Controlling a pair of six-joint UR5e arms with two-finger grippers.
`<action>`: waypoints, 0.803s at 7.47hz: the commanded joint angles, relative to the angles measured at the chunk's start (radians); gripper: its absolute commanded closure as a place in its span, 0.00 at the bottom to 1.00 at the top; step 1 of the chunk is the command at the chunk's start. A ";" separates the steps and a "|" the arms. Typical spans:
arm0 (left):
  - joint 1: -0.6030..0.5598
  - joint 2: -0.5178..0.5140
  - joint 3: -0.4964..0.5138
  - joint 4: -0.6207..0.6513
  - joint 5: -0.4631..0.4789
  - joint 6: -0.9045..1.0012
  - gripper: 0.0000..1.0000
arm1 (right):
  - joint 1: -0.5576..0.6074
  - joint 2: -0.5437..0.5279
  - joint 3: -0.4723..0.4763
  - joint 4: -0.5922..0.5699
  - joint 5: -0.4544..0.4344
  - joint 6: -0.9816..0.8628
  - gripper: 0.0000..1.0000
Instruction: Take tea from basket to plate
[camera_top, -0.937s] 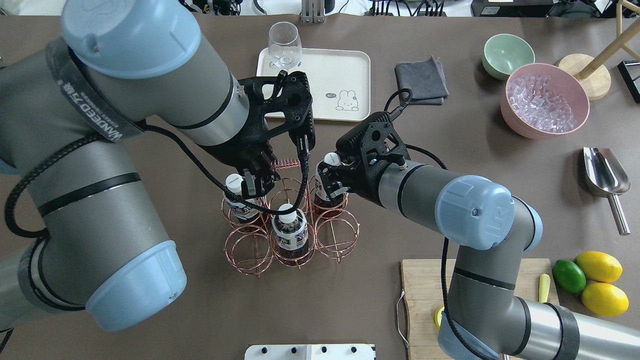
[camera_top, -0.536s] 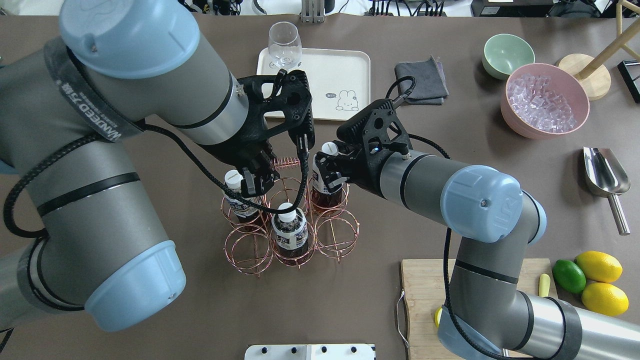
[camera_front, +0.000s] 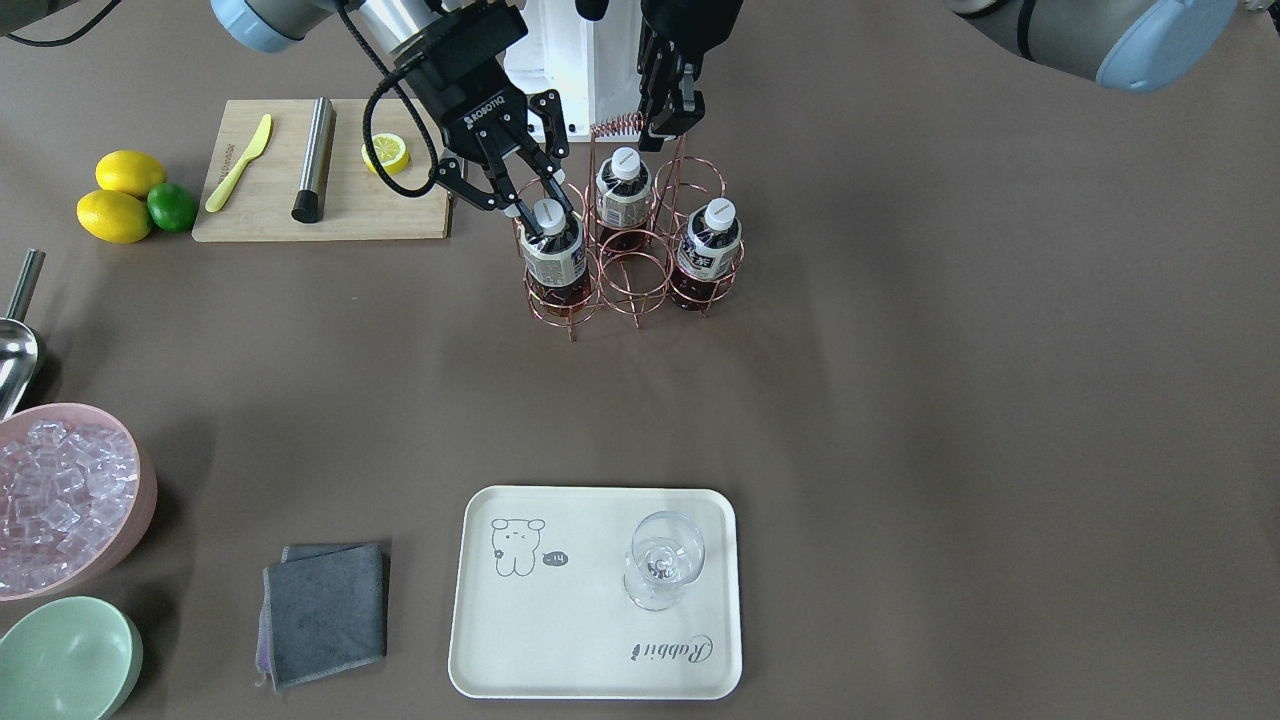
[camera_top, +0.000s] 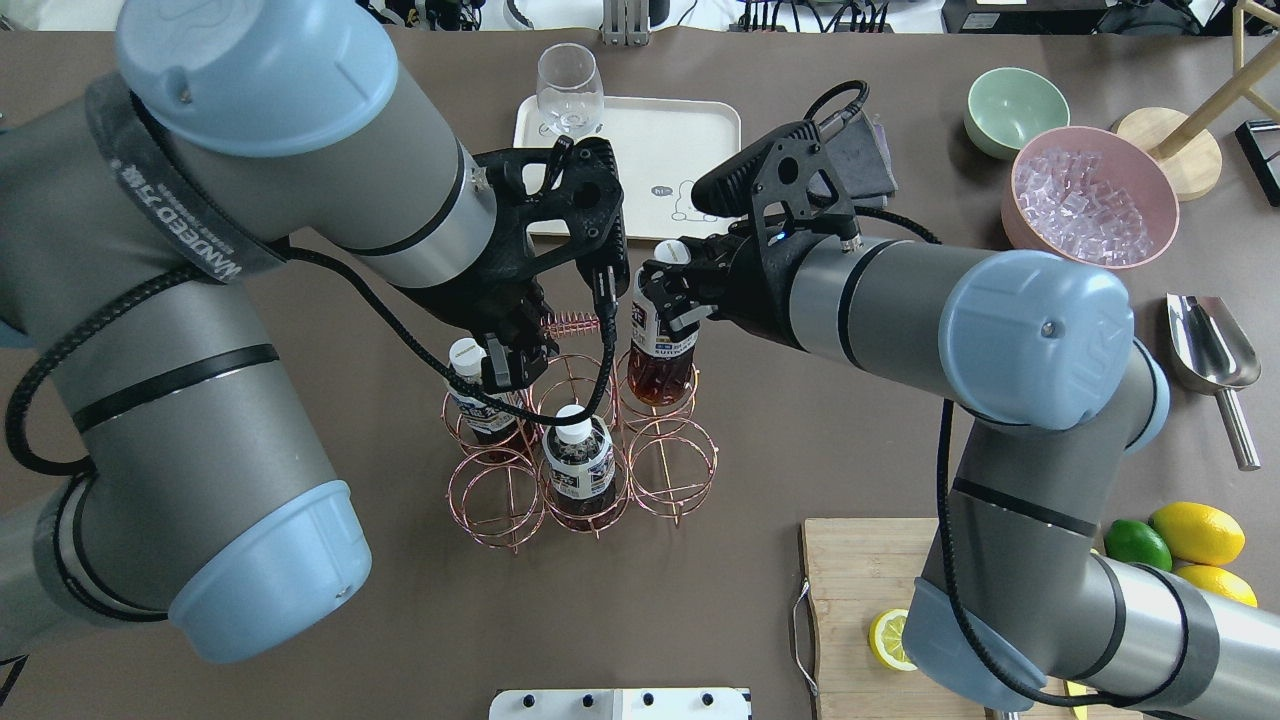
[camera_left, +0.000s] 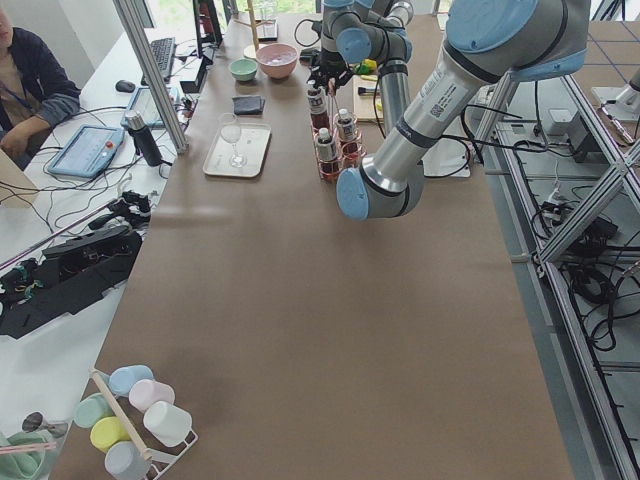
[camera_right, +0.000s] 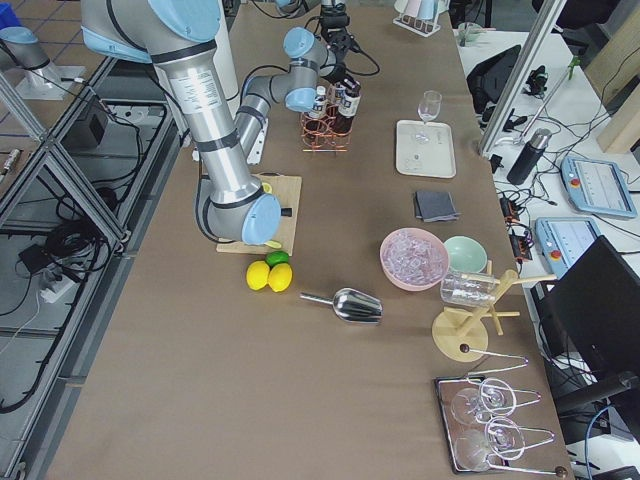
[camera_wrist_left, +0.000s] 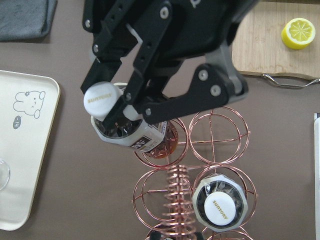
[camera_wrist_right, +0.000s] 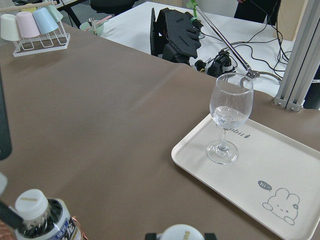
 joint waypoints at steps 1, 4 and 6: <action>0.001 0.000 -0.002 0.000 0.000 0.000 1.00 | 0.140 0.114 0.063 -0.203 0.158 0.003 1.00; -0.001 0.002 -0.002 0.000 0.000 0.000 1.00 | 0.326 0.139 -0.006 -0.202 0.290 -0.048 1.00; -0.002 0.002 0.000 0.000 0.000 0.000 1.00 | 0.429 0.144 -0.221 -0.020 0.303 -0.115 1.00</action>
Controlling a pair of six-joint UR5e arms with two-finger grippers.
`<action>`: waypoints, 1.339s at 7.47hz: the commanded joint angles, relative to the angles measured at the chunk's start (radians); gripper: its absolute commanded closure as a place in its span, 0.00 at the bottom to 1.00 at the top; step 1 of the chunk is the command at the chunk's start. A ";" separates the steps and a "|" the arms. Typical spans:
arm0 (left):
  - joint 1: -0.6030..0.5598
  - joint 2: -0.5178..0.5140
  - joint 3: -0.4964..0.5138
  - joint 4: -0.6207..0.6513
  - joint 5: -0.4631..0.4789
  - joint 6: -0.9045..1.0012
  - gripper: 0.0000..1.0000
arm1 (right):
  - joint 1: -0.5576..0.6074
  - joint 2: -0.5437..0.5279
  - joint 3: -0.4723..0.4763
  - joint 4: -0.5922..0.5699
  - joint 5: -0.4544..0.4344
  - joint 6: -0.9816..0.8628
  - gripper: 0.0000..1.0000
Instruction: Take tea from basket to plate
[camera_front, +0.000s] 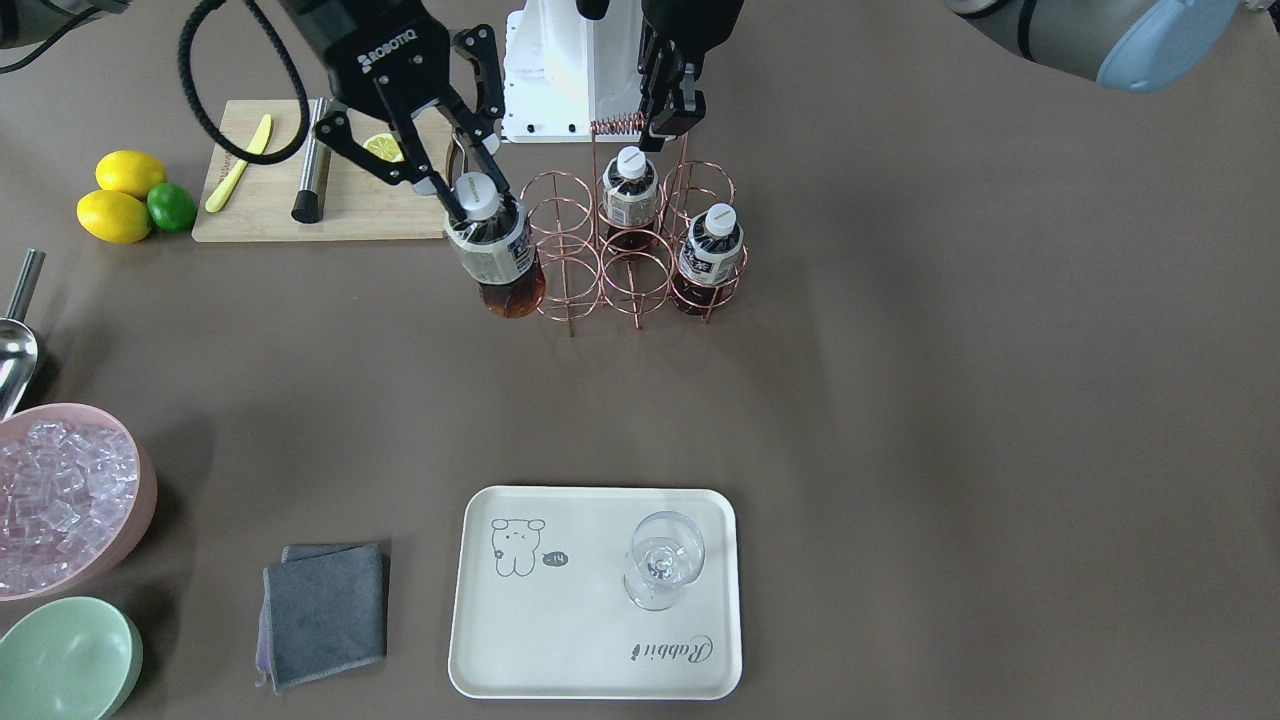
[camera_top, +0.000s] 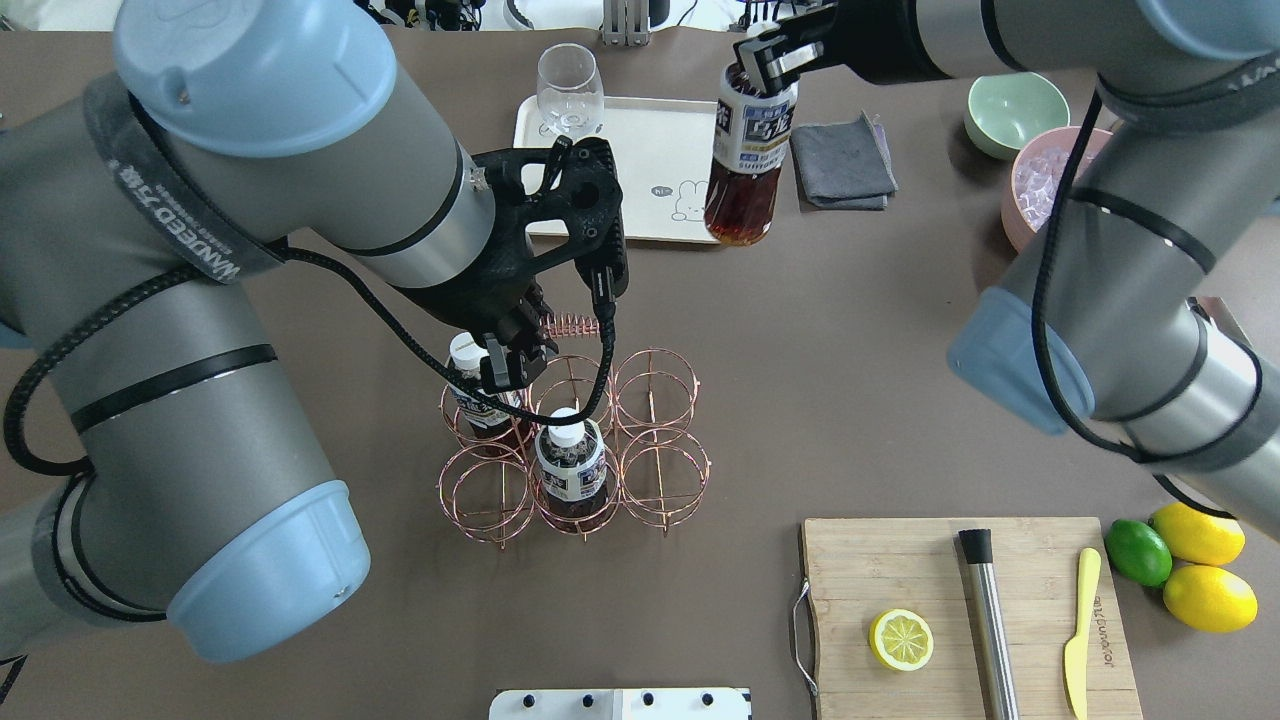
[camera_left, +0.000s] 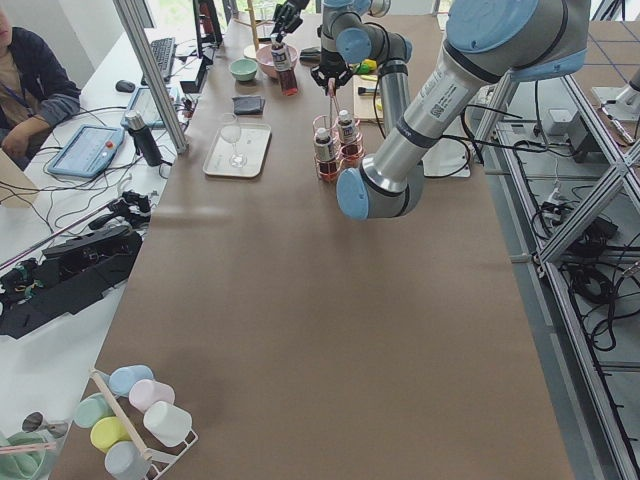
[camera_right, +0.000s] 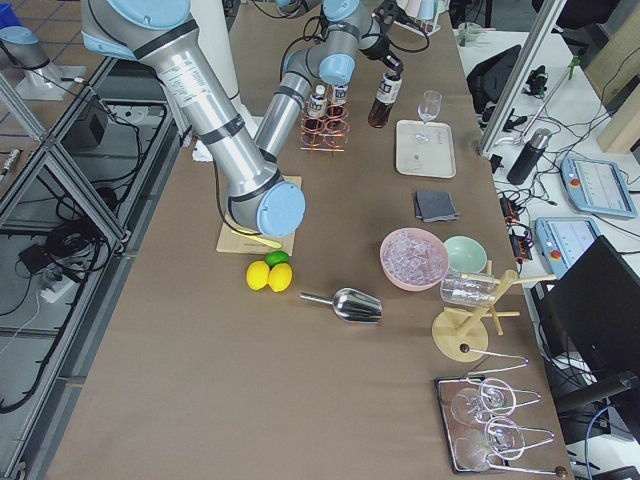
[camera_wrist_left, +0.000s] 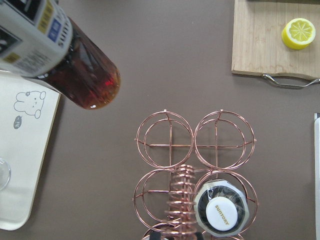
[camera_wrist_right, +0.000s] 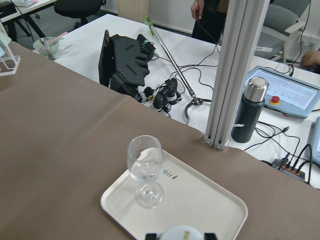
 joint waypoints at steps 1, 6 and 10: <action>-0.003 0.002 0.002 0.000 0.000 0.000 1.00 | 0.101 0.012 -0.293 0.291 0.017 -0.059 1.00; -0.003 0.016 0.004 -0.003 0.002 0.002 1.00 | 0.016 0.098 -0.536 0.461 -0.087 0.003 1.00; -0.003 0.025 0.006 -0.005 0.002 0.009 1.00 | -0.020 0.168 -0.720 0.587 -0.190 0.000 1.00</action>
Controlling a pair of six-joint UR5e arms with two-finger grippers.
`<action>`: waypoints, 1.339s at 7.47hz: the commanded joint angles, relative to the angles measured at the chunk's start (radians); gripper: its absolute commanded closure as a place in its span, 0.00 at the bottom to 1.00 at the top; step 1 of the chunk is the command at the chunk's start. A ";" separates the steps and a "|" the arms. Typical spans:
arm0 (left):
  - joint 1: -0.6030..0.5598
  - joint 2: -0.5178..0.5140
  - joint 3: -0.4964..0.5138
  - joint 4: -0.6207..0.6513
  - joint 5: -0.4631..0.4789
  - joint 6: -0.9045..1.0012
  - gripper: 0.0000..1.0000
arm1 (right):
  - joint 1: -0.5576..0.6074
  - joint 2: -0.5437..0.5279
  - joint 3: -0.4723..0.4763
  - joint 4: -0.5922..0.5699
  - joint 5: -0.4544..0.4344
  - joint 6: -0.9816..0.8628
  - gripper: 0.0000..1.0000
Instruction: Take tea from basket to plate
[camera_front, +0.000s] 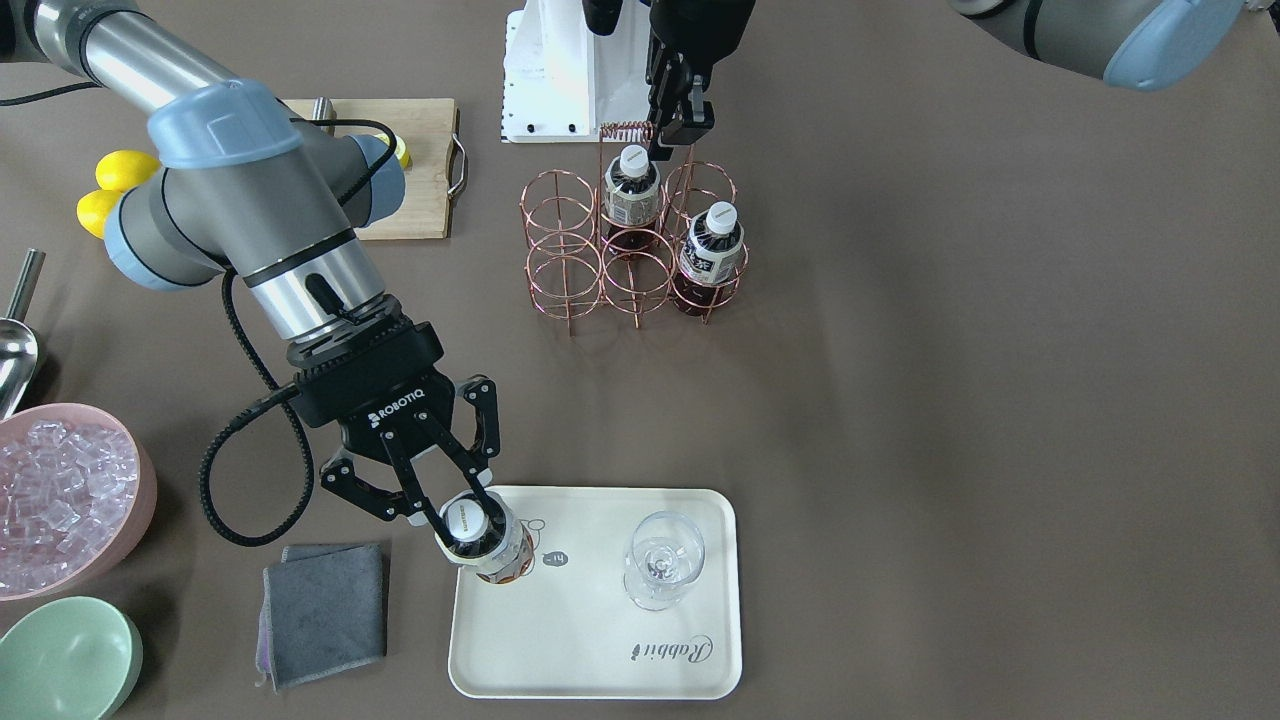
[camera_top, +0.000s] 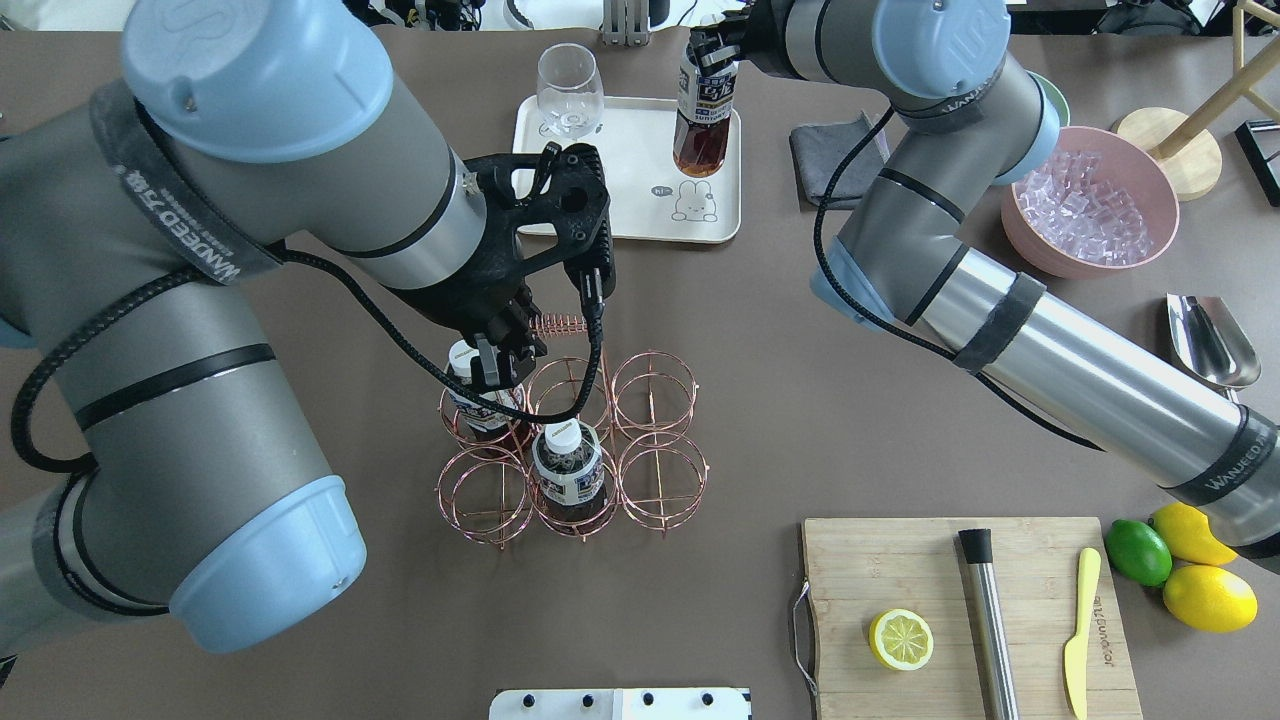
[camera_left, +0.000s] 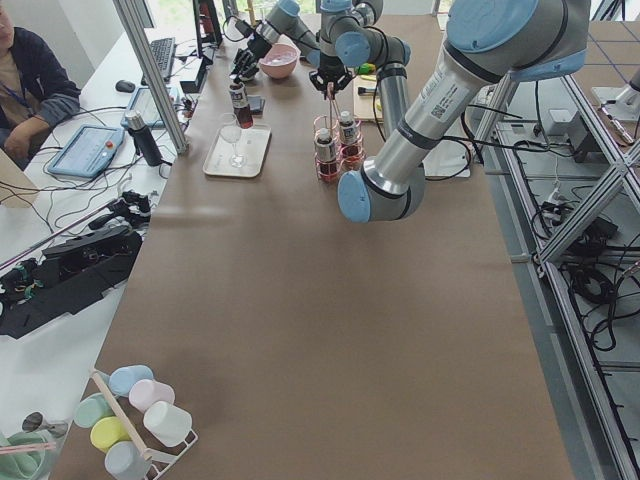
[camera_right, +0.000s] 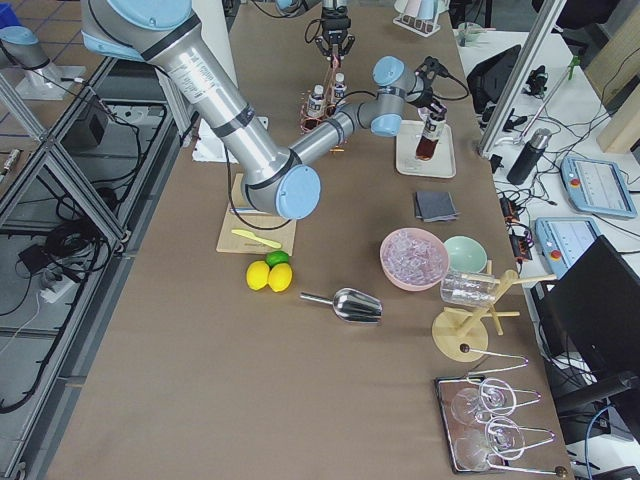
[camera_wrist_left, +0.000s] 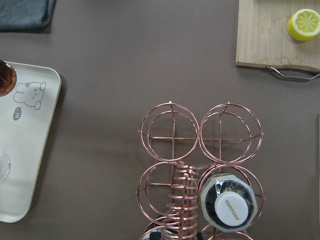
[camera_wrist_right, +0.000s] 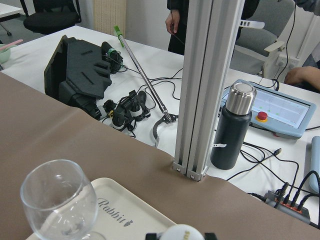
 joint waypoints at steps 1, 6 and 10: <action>0.000 0.005 0.002 -0.001 0.000 0.004 1.00 | -0.023 0.049 -0.099 0.032 -0.056 -0.002 1.00; -0.104 0.003 -0.005 0.006 -0.011 0.009 1.00 | -0.051 0.041 -0.143 0.098 -0.098 -0.008 1.00; -0.231 0.038 0.013 0.021 -0.037 0.189 1.00 | -0.051 0.043 -0.140 0.098 -0.104 0.000 0.01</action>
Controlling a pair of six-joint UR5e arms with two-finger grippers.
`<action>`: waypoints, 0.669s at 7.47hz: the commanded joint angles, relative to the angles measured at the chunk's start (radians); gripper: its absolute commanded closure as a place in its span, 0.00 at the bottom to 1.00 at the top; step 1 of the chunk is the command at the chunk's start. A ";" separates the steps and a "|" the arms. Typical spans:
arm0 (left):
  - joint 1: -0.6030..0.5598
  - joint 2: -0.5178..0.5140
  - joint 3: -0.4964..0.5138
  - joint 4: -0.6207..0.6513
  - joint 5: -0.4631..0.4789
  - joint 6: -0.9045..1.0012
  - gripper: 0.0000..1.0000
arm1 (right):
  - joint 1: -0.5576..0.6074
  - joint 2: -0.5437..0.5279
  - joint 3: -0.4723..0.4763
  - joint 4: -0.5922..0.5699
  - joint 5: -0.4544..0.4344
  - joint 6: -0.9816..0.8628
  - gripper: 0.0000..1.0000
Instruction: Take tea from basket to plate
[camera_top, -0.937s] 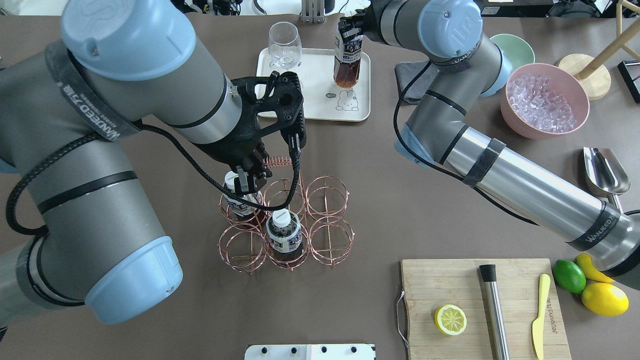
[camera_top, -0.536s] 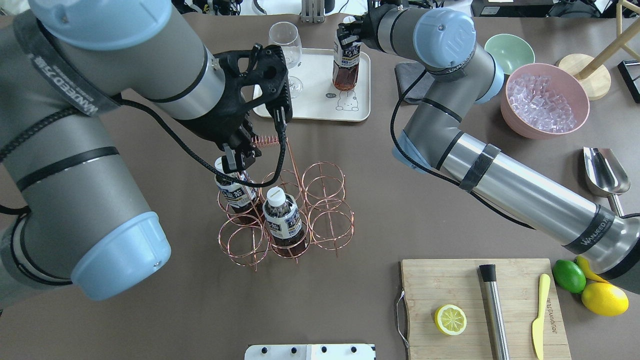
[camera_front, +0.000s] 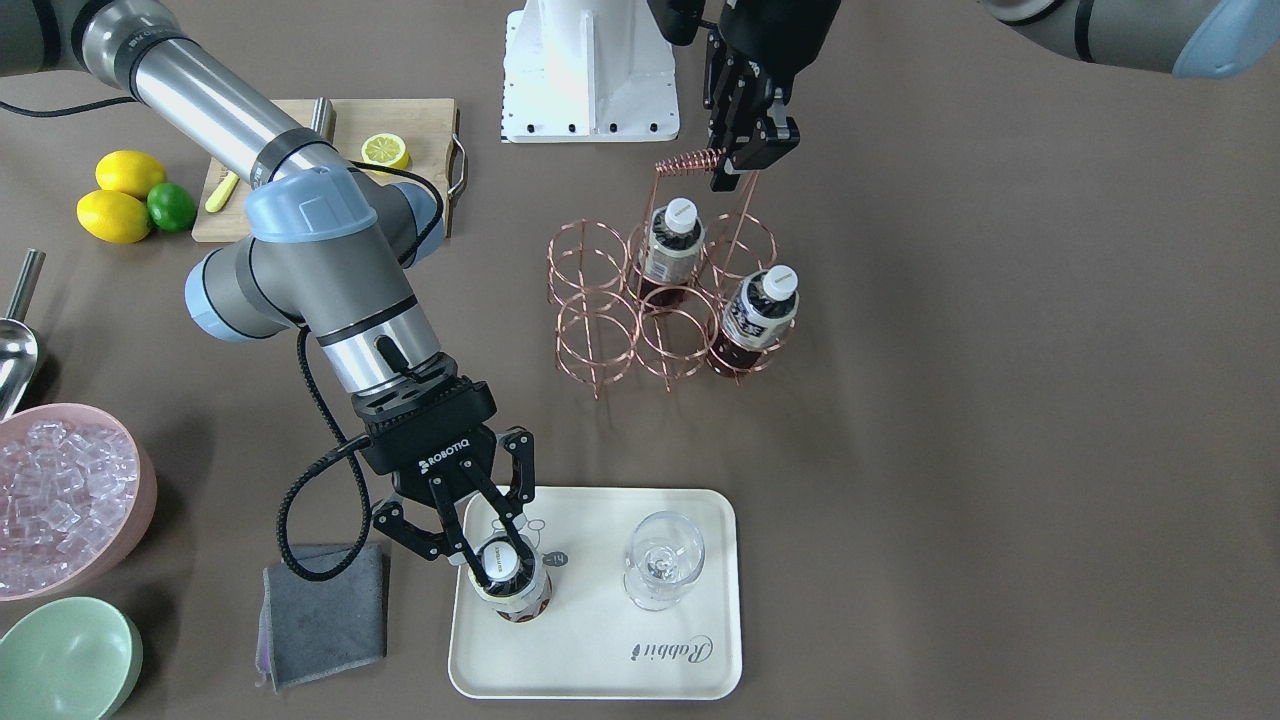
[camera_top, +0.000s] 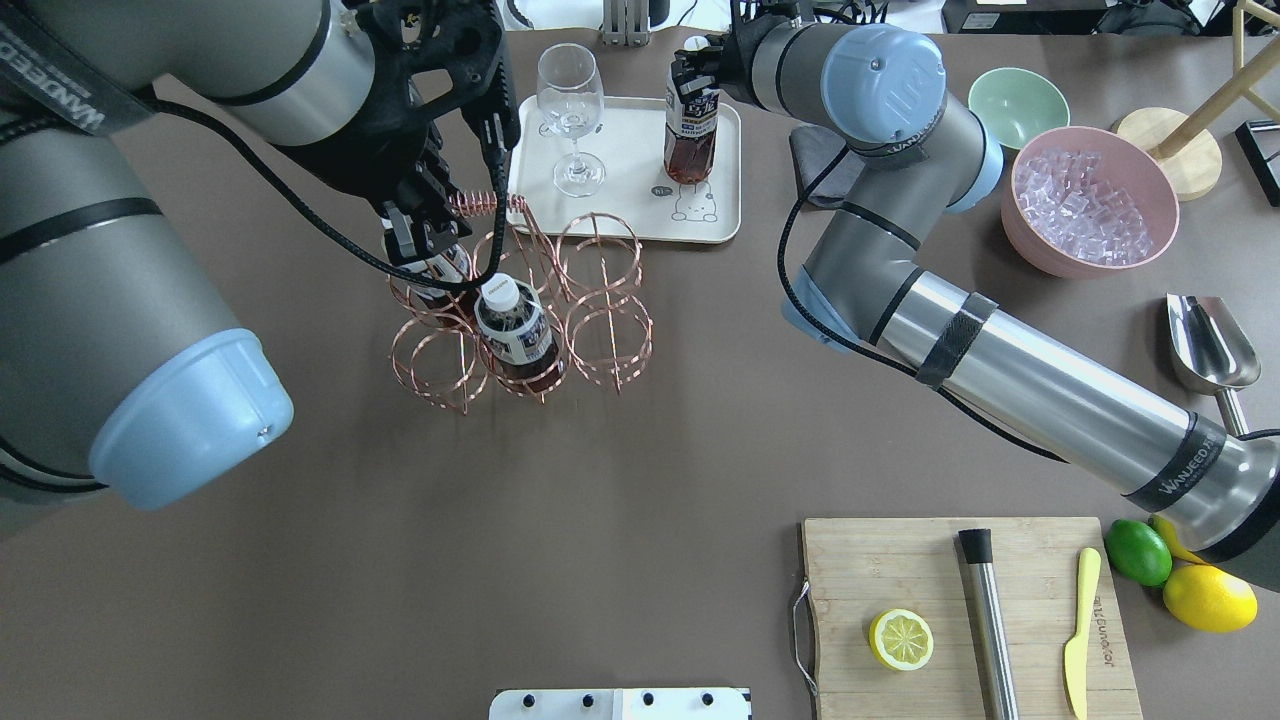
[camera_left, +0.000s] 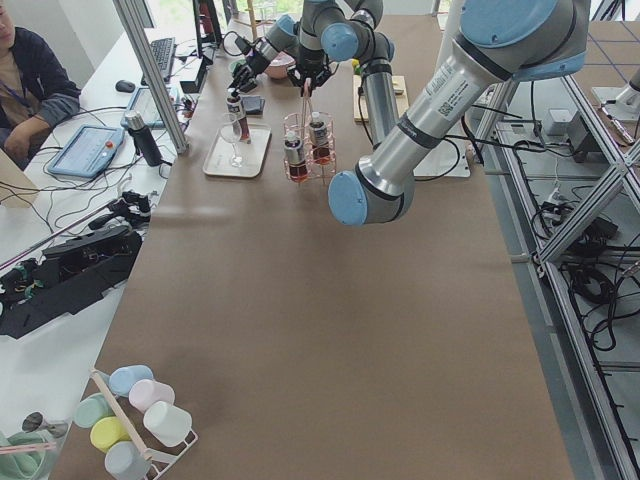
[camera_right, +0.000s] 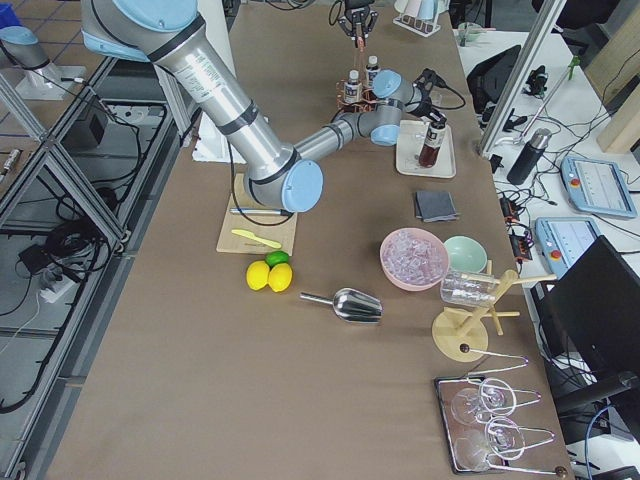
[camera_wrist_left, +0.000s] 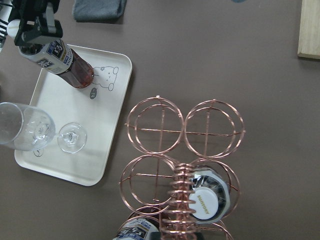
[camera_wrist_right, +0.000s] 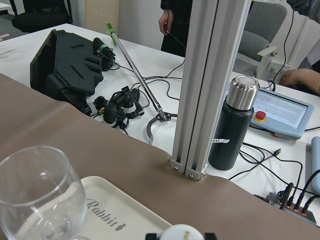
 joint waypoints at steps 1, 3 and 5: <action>-0.132 0.032 0.042 0.014 -0.057 0.200 1.00 | -0.001 0.002 0.005 0.000 -0.006 0.007 0.00; -0.281 0.041 0.118 0.016 -0.137 0.362 1.00 | -0.003 0.002 0.008 0.000 -0.006 0.009 0.00; -0.405 0.063 0.190 0.016 -0.185 0.462 1.00 | 0.012 0.003 0.107 -0.102 0.006 0.012 0.00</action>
